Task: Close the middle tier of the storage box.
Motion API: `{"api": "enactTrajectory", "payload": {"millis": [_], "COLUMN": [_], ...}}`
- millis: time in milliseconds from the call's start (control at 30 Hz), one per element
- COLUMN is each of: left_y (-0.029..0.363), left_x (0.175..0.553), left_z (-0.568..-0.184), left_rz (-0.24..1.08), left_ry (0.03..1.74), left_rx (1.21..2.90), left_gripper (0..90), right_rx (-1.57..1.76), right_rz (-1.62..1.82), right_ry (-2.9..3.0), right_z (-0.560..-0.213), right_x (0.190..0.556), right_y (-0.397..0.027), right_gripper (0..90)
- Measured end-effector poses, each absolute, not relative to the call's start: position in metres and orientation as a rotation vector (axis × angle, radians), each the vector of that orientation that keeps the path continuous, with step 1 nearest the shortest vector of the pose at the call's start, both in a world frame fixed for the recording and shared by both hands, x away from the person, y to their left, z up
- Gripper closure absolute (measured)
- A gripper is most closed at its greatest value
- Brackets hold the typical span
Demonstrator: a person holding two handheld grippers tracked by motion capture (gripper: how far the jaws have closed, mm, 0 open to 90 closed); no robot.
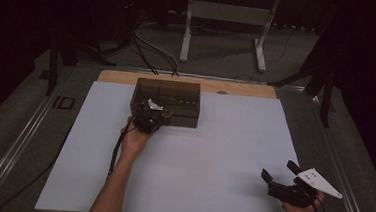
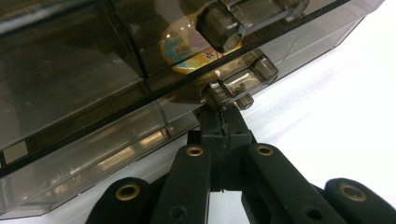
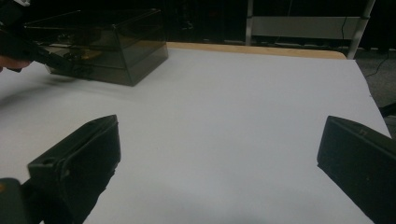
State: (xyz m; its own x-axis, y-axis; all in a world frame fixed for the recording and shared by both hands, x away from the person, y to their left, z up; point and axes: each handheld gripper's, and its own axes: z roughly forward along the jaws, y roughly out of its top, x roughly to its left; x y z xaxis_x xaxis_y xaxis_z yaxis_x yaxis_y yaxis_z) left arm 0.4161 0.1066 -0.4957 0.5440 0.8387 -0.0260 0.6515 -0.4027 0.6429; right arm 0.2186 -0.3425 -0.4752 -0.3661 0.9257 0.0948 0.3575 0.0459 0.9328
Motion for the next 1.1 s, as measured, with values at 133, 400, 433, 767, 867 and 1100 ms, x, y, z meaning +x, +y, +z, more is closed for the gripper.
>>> {"api": "enactTrajectory", "payload": {"millis": [133,400,433,767,867,1100], "left_y": [0.1068,0.1051,0.1053,0.1061,0.1070,0.1079], "left_x": [0.4182,0.4206,0.4209,0.4215,0.4218,0.4211], "left_z": [-0.4950,-0.4966,-0.4965,-0.4967,-0.4969,-0.4968], "left_rz": [0.402,0.391,0.388,0.380,0.365,0.345], "left_ry": [1.213,1.224,1.225,1.224,1.229,1.218], "left_rx": [2.167,2.164,2.163,2.159,2.155,2.156], "left_gripper": [90.0,90.0,90.0,90.0,90.0,87.8], "right_rx": [1.291,1.291,1.291,1.291,1.291,1.293], "right_rz": [1.316,1.316,1.316,1.314,1.314,1.316], "right_ry": [1.773,1.771,1.771,1.771,1.772,1.770], "right_z": [-0.4752,-0.4751,-0.4751,-0.4752,-0.4752,-0.4752], "right_x": [0.2186,0.2185,0.2185,0.2186,0.2187,0.2185], "right_y": [-0.3423,-0.3424,-0.3424,-0.3421,-0.3421,-0.3424], "right_gripper": [0.0,0.0,0.0,0.0,0.0,0.0]}}
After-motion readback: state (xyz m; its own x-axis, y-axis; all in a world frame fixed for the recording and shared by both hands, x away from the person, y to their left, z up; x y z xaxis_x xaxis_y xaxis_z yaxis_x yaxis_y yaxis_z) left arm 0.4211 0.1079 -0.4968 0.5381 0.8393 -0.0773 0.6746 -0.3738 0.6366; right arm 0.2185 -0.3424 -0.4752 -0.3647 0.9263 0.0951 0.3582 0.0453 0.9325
